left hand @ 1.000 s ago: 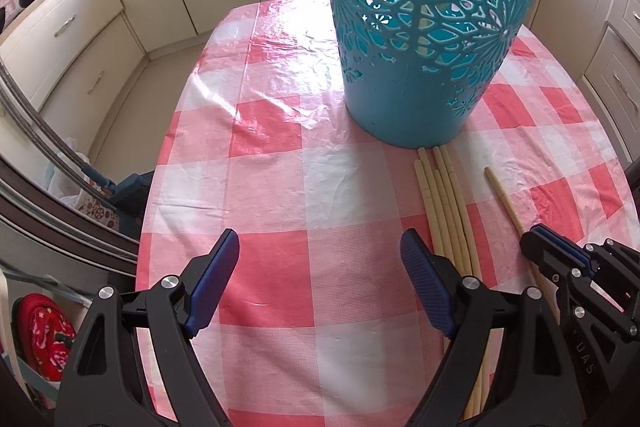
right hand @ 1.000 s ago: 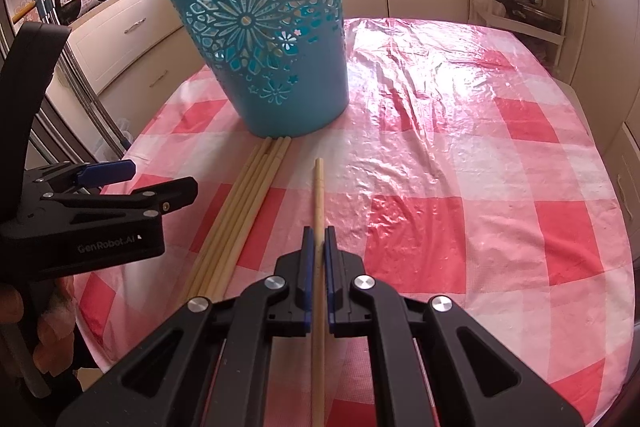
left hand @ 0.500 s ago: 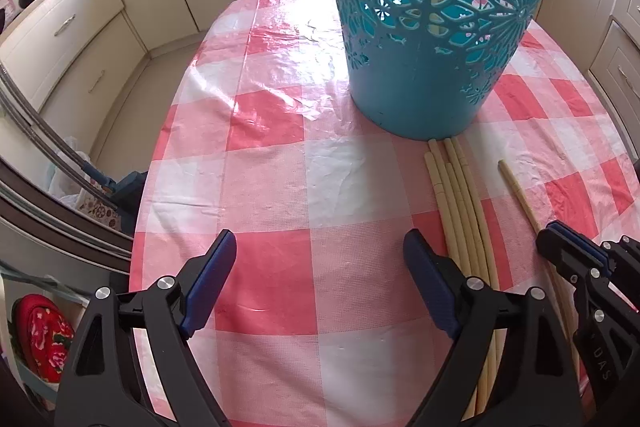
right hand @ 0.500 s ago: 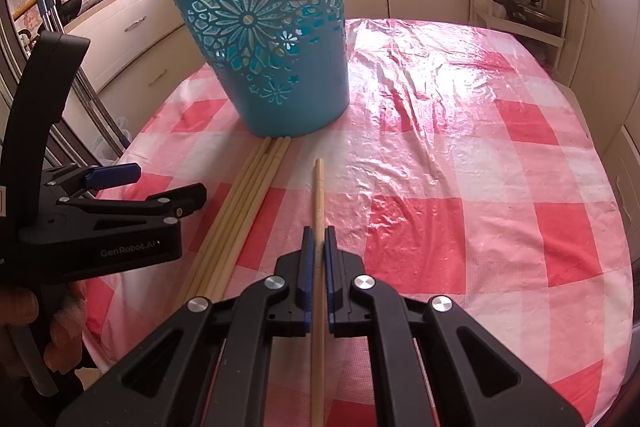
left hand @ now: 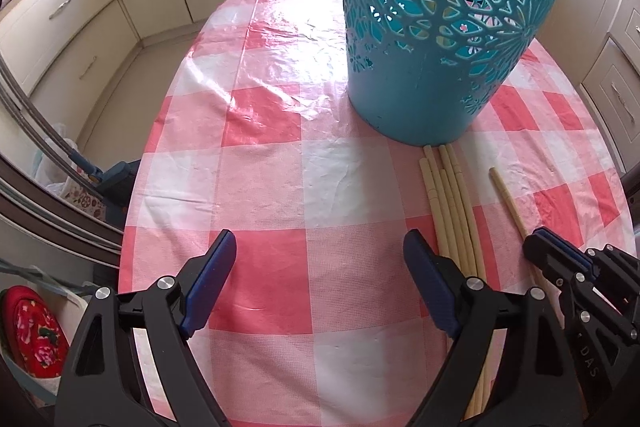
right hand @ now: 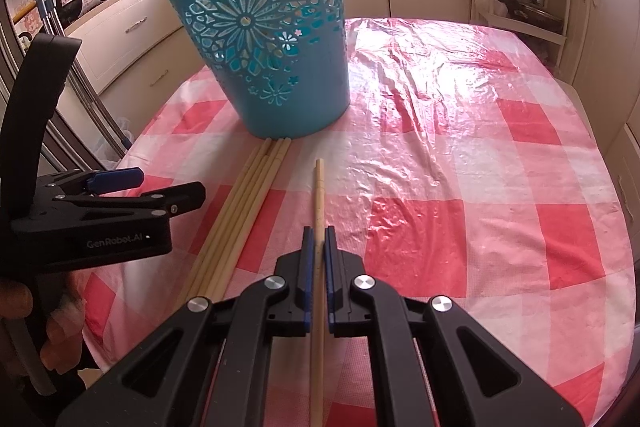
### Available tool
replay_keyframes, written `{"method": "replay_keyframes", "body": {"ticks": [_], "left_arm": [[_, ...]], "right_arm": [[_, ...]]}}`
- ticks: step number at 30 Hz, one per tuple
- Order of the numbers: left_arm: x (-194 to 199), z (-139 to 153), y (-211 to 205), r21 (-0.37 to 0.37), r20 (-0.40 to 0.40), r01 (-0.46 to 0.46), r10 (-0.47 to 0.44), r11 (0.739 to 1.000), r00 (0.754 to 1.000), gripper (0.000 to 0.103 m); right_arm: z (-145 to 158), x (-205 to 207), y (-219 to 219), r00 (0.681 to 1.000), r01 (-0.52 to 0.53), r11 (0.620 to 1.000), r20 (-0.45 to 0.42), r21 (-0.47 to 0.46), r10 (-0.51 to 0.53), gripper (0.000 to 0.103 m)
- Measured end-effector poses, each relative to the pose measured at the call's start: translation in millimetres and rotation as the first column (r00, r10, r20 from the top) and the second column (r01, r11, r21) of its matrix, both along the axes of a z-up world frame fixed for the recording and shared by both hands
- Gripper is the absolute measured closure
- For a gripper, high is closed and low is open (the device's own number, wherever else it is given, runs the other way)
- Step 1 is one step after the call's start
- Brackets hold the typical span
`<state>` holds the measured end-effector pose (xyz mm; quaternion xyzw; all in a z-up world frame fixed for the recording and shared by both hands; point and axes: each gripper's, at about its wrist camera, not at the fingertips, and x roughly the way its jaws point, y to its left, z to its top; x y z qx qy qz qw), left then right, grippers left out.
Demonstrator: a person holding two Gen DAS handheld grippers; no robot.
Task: Organize utensils
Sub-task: 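Close the right gripper on one wooden chopstick while the left gripper hovers near the bundle, then grasp a chopstick with the left gripper and lift it over the teal basket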
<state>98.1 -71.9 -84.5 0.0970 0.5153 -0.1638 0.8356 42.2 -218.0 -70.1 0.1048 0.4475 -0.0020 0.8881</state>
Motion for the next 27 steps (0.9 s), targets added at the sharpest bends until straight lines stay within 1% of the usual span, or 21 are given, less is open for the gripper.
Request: {"method": "replay_keyframes", "body": {"ticks": [3,4,6,11,18,21,23,24,26,27], "left_arm": [[-0.1,5.6,0.3,-0.066,-0.001,0.012,-0.012,0.998,1.0,0.021],[-1.5,7.1,-1.6,-0.069,0.006,0.018,-0.018,0.997,1.0,0.021],[-4.2,6.5,-8.6,-0.046,0.015,0.035,-0.035,0.998,0.999,0.021],[-5.8,-0.3,-19.9,-0.013,0.0,0.065,-0.065,0.998,0.998,0.021],[-7.6,-1.4,-22.3,-0.028,-0.013,0.077,-0.078,0.997,0.997,0.021],[-8.4,-1.9,-22.9,-0.016,-0.01,0.083,-0.083,0.996,0.996,0.022],[-9.0,-4.8,-23.4,-0.006,-0.022,0.08,-0.08,0.997,0.997,0.023],[-9.2,-4.7,-23.2,0.0,-0.015,0.078,-0.078,0.997,0.997,0.024],[-8.2,-4.4,-22.1,-0.003,-0.017,0.073,-0.073,0.997,0.997,0.026],[-7.7,-4.2,-21.6,-0.003,-0.014,0.069,-0.069,0.998,0.998,0.029]], "right_arm": [[-0.1,0.2,-1.5,1.0,0.002,1.0,0.0,0.008,-0.002,0.097],[-0.2,0.3,-1.3,1.0,0.002,1.0,0.0,0.009,-0.002,0.097],[-0.3,0.3,-1.8,1.0,0.001,1.0,0.001,0.01,-0.001,0.097],[-0.4,0.8,-1.8,1.0,0.001,1.0,0.0,0.013,-0.001,0.097],[-0.5,1.2,-1.8,1.0,0.001,1.0,0.001,0.012,-0.001,0.097],[-0.5,1.1,-1.6,1.0,0.001,1.0,0.0,0.013,-0.001,0.097],[-0.4,1.1,-1.5,1.0,0.002,1.0,0.0,0.012,-0.002,0.097],[-0.4,1.3,-1.6,1.0,0.001,1.0,0.0,0.012,-0.001,0.097],[-0.5,1.2,-1.5,1.0,0.002,1.0,0.0,0.013,-0.002,0.097],[-0.6,1.7,-1.7,1.0,0.001,1.0,0.0,0.013,-0.001,0.097]]}}
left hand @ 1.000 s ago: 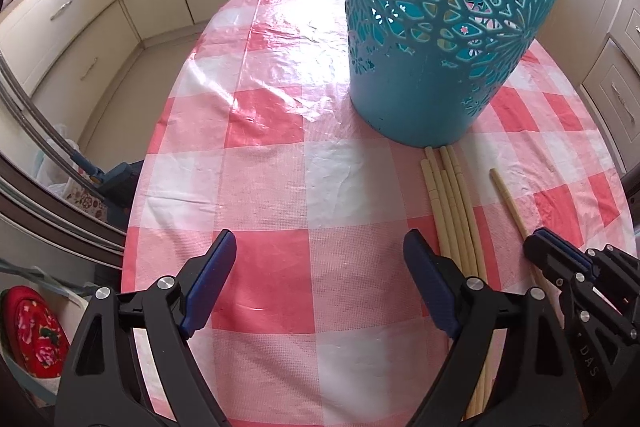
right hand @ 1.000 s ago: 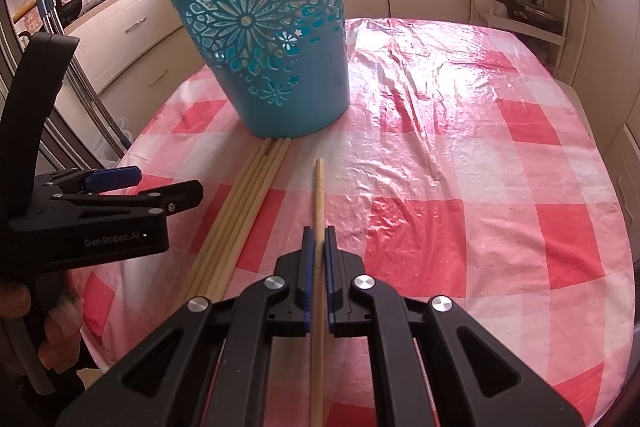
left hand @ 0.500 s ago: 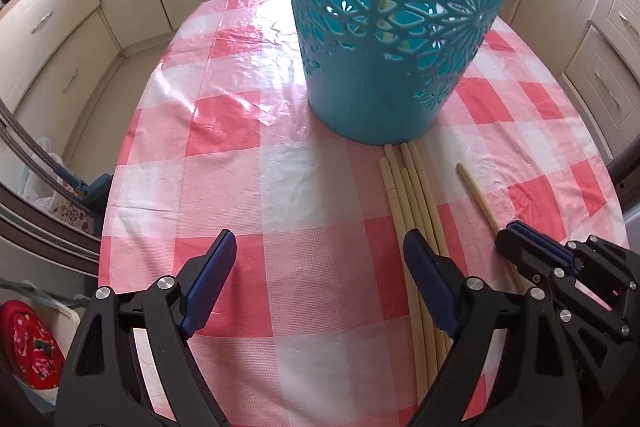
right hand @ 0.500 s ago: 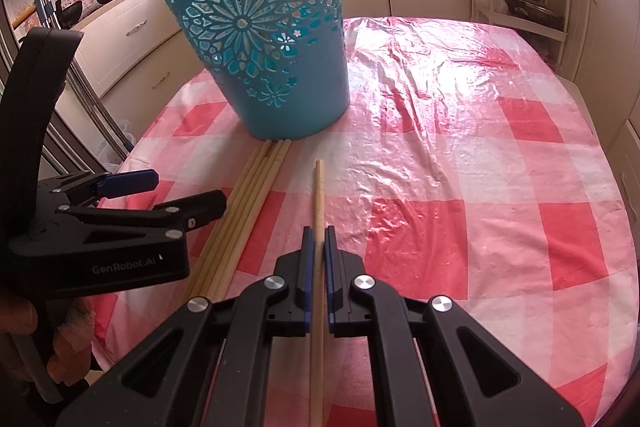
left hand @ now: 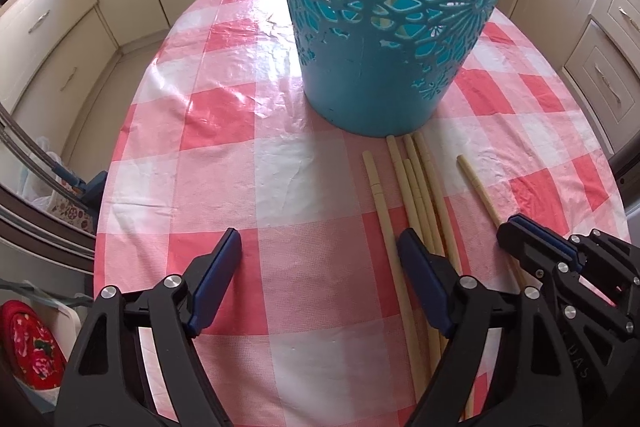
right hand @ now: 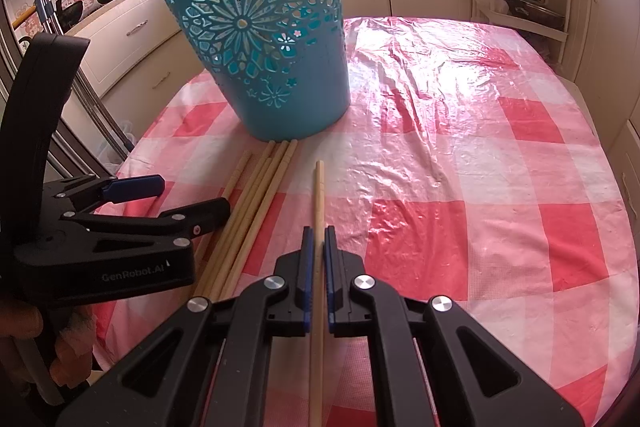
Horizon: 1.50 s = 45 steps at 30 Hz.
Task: Organize utensils
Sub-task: 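Grasp a chopstick with the left gripper and lift it over the teal basket, then drop the chopstick into the basket with the left gripper while the right gripper opens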
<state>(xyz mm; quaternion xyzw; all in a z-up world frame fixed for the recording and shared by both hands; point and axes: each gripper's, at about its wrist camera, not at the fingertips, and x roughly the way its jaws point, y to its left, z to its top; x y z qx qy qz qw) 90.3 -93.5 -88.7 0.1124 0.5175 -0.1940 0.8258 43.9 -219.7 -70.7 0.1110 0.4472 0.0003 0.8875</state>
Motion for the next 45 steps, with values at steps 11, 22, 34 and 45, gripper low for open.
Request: {"method": "replay_keyframes", "body": {"ticks": [11,22,34,45], "left_arm": [[-10.1,7.3,-10.6,-0.02,0.011,0.091,-0.091,0.996,0.996,0.095],[-28.1,49.6,14.1,-0.095,-0.027,0.154,-0.157,0.983,0.987,0.098],[-9.6,213.1,23.5,-0.315,0.234,0.179,-0.107,0.932,0.966,0.098],[87.1,239.0,-26.1,-0.429,0.435,0.038,0.169,0.902,0.884,0.098]], "right_arm": [[0.0,3.9,3.5,1.0,-0.015,0.999,0.002,-0.039,0.015,0.097],[-0.6,3.8,3.3,1.0,-0.019,0.999,0.013,-0.042,0.02,0.097],[-0.2,4.3,-2.9,1.0,0.0,1.0,0.009,0.007,0.0,0.097],[0.8,5.5,5.2,0.999,-0.037,0.999,0.021,-0.012,0.037,0.08]]}}
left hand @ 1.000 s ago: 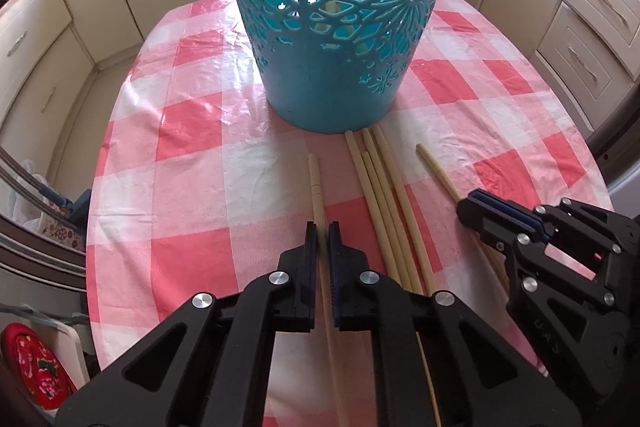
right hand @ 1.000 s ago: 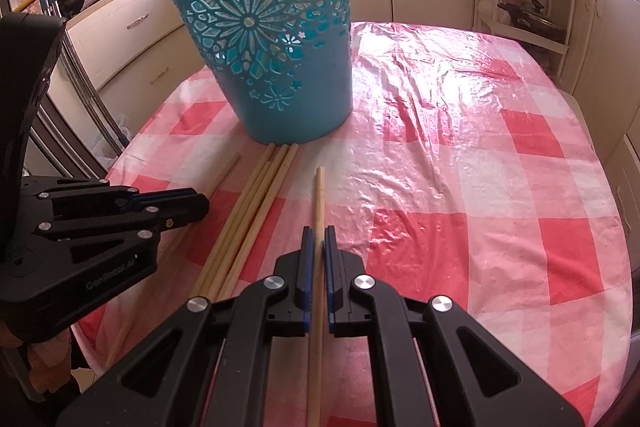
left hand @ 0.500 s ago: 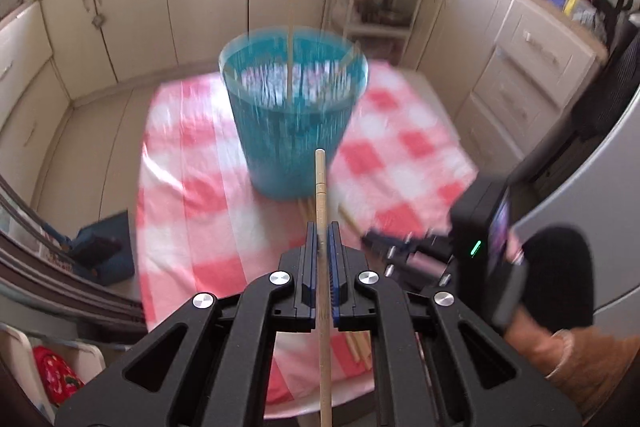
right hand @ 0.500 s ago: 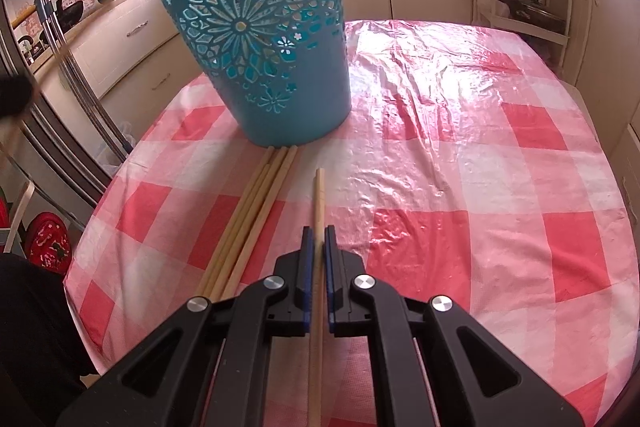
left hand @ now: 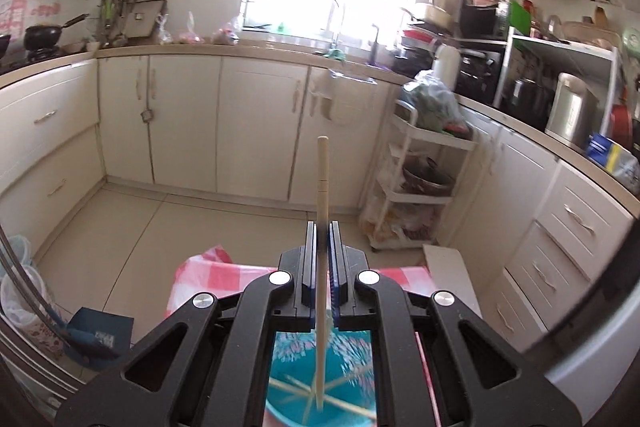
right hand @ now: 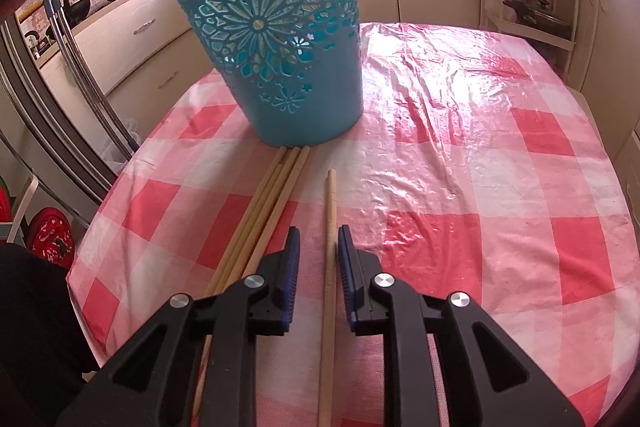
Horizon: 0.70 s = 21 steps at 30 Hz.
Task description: Organize utensils
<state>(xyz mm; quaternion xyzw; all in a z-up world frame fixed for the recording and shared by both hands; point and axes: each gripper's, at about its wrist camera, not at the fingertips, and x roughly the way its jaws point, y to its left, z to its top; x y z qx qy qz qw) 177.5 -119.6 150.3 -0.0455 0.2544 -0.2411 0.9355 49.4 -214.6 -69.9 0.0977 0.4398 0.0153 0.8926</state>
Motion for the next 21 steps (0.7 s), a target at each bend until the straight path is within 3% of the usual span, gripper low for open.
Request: {"method": "replay_keyframes", "body": {"ticks": [3,6,15,17,19,21], "left_arm": [[16.8,-18.8,-10.5,0.021,0.01,-0.036,0.036,0.999,0.999,0.098],[23.3,-40.4,-19.3,0.047,0.002,-0.008,0.008,0.999,1.0,0.098],[6.6,-76.6,-5.3,0.14,-0.087,0.02,-0.008,0.99,0.996,0.096],[-3.3,-75.9,9.8,0.141,-0.094,0.01,0.003,0.99,0.996,0.085],[-13.0,-75.7,24.7,0.144,-0.089,-0.01,0.023,0.99,0.996,0.056],[-24.3,-73.3,43.7,0.129,-0.073,-0.042,0.051,0.991,0.996,0.045]], "right_arm": [[-0.2,0.2,3.4,1.0,-0.011,1.0,0.002,-0.012,0.011,0.077],[0.0,0.6,3.0,1.0,-0.012,1.0,0.001,-0.002,0.012,0.076],[-0.1,0.9,-0.8,1.0,-0.004,0.999,-0.003,0.032,0.004,0.076],[-0.3,1.2,-0.4,1.0,-0.004,1.0,-0.002,0.031,0.004,0.076],[-0.2,0.8,0.3,1.0,-0.007,1.0,-0.001,0.026,0.007,0.076],[0.6,-0.1,1.1,1.0,-0.009,1.0,-0.004,0.02,0.009,0.076]]}}
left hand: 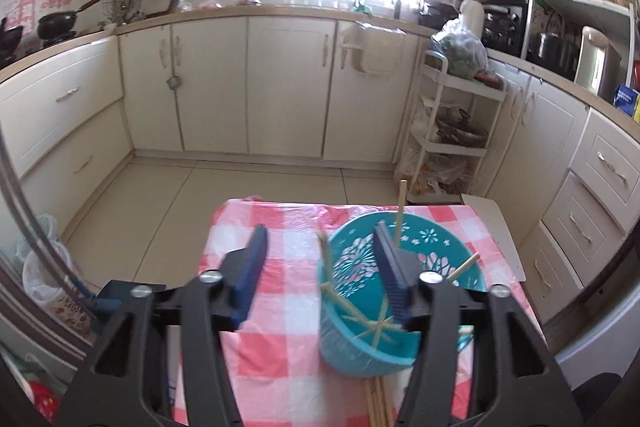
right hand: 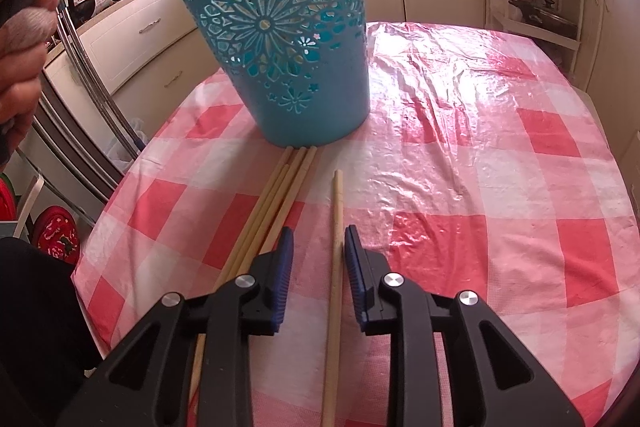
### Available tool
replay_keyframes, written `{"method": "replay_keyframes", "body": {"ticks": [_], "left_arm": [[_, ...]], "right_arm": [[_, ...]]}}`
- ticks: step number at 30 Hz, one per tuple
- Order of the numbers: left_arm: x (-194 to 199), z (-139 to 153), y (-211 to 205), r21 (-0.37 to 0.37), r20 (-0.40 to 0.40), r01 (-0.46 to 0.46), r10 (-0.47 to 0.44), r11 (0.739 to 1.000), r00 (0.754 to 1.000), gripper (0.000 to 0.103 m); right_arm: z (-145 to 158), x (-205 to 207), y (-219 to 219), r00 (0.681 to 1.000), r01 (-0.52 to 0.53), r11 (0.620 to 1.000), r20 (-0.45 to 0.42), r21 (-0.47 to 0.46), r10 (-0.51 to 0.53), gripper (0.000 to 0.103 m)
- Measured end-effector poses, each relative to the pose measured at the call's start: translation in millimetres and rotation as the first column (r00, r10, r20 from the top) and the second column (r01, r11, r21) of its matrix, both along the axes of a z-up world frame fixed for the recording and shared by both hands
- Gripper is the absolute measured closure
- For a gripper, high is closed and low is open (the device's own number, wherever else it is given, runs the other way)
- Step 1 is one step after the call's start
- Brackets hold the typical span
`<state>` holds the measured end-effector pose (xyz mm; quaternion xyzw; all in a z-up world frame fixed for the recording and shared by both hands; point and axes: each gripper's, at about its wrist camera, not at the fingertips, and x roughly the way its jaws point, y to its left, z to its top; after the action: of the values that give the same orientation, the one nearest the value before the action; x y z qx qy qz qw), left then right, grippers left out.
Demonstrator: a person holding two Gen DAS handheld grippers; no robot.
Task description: Organize utensils
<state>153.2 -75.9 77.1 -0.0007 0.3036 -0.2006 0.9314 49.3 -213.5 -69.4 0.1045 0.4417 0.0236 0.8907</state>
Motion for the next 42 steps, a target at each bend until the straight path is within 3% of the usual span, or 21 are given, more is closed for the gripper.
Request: {"method": "replay_keyframes", "body": {"ticks": [5,7,10,12,16,20,22,29,38,42], "left_arm": [[-18.4,-4.9,46.7,-0.055,0.021,-0.087,0.088,0.995,0.996,0.029],[-14.4,-15.2,61.2,-0.072,-0.013,-0.13,0.13,0.989,0.991,0.024],[4.7,-33.9,81.8,-0.103,-0.159,-0.193,0.176,0.976,0.972,0.024],[11.4,-39.1,90.7,-0.094,-0.199,-0.221,0.199,0.971,0.96,0.024],[12.6,-43.6,97.6,-0.066,-0.215,-0.239,0.22,0.969,0.952,0.021],[8.8,-46.2,94.0,-0.045,-0.21,-0.219,0.205,0.975,0.956,0.02],[6.2,-43.6,90.8,-0.029,-0.191,-0.209,0.2,0.978,0.961,0.02],[1.4,-40.1,83.7,-0.003,-0.164,-0.194,0.191,0.981,0.968,0.02],[-0.4,-39.4,72.5,0.043,-0.138,-0.179,0.183,0.983,0.973,0.019],[-0.2,-41.4,68.9,0.056,-0.137,-0.173,0.179,0.983,0.974,0.018]], "right_arm": [[0.6,-5.0,1.7,1.0,-0.008,0.999,0.001,-0.039,0.008,0.076],[0.4,-6.2,4.1,1.0,-0.01,0.998,0.005,-0.066,0.01,0.079],[0.0,-6.7,6.2,1.0,0.003,0.994,0.009,-0.108,-0.002,0.09],[-0.3,-6.2,4.4,1.0,0.023,0.992,0.009,-0.121,-0.022,0.097],[0.2,-2.1,1.6,0.999,0.045,0.991,-0.01,-0.124,-0.047,0.097],[1.1,-2.6,15.2,1.0,-0.005,0.975,-0.02,-0.222,0.001,0.094],[1.3,-3.6,15.3,1.0,-0.008,0.974,-0.019,-0.227,0.004,0.094],[0.4,-9.6,1.4,0.999,0.05,0.985,0.005,-0.163,-0.049,0.097],[2.4,-12.7,-26.4,0.993,0.115,0.991,-0.015,0.067,-0.114,0.097],[16.3,-18.9,-32.3,0.993,0.116,0.983,0.019,0.14,-0.12,0.097]]}}
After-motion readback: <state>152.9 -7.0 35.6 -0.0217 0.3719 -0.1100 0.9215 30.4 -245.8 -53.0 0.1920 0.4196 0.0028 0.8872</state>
